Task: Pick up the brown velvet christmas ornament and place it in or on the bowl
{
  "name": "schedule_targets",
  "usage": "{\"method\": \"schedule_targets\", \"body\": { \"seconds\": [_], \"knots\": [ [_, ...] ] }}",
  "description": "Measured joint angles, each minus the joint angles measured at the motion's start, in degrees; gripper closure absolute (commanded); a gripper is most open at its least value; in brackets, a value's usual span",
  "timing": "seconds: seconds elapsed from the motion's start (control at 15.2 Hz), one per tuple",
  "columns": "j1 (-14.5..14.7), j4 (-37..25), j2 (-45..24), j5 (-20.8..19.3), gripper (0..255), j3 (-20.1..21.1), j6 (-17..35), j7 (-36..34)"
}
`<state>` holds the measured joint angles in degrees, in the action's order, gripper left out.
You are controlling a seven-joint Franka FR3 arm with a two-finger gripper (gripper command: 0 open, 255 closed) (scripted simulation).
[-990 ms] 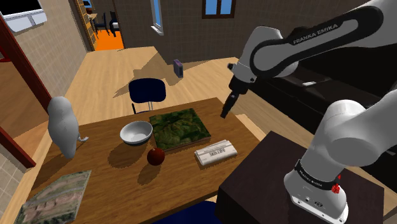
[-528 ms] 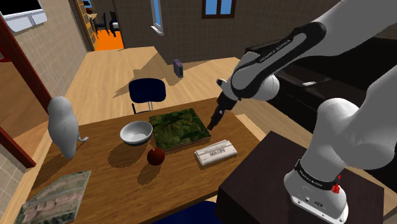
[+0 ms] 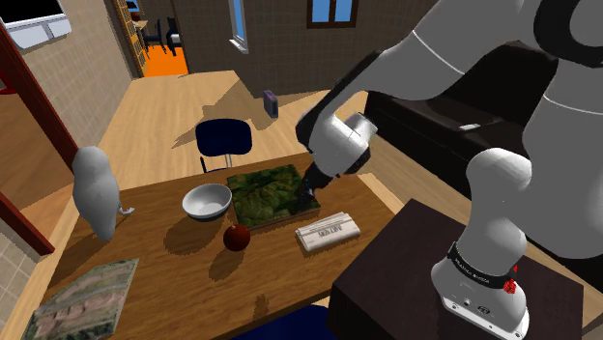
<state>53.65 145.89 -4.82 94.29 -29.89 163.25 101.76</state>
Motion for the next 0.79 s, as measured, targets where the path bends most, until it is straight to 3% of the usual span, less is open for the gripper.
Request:
{"method": "schedule_targets", "body": {
  "seconds": [0.2,0.46,0.79],
  "knots": [
    [-0.3,-5.6,-8.2,14.6,0,0.8,-4.9,15.0],
    [-0.6,-12.9,-17.3,24.4,0,1.5,-11.0,25.3],
    [-0.9,-21.3,-27.5,33.1,0,2.4,-17.9,34.8]
  ]
}}
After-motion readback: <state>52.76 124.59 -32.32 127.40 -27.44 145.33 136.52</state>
